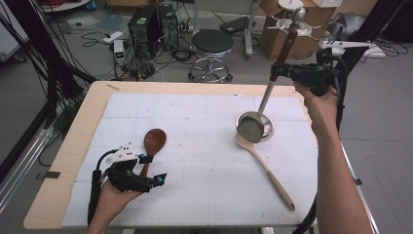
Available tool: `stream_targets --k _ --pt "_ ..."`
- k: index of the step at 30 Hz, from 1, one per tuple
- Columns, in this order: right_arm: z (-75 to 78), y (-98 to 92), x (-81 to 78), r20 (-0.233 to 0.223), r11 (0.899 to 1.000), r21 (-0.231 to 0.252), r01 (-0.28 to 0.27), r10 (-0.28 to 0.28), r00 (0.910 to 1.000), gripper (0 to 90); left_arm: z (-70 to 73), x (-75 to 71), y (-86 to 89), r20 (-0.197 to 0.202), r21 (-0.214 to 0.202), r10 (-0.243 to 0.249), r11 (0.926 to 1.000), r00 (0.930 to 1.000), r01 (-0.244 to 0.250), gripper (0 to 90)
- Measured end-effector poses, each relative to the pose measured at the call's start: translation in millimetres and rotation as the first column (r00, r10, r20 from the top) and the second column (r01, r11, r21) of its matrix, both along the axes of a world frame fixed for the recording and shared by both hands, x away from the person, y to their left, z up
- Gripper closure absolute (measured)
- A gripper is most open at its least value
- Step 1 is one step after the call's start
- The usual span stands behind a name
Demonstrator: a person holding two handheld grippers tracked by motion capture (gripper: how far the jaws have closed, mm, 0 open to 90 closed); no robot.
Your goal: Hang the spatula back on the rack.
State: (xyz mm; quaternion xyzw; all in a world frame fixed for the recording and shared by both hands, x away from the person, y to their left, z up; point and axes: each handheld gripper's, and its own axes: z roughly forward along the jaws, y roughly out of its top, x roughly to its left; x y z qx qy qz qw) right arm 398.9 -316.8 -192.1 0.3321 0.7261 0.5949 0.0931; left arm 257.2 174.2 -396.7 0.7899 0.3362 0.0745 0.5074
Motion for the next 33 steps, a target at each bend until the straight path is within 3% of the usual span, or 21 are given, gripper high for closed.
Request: stream_targets --k 16,33 --pt "-3.7 -2.9 4.8 0.000 0.996 -0.007 0.093 -0.093 0.9957 68.1 0.2 0.0 2.7 0.002 -0.001 -0.002 1.0000 1.0000 0.002 15.2" --pt "-4.2 -13.9 -3.8 0.035 0.997 0.015 0.078 -0.078 0.9963 61.5 0.5 -0.4 2.9 0.004 -0.004 0.003 1.0000 1.0000 -0.003 15.3"
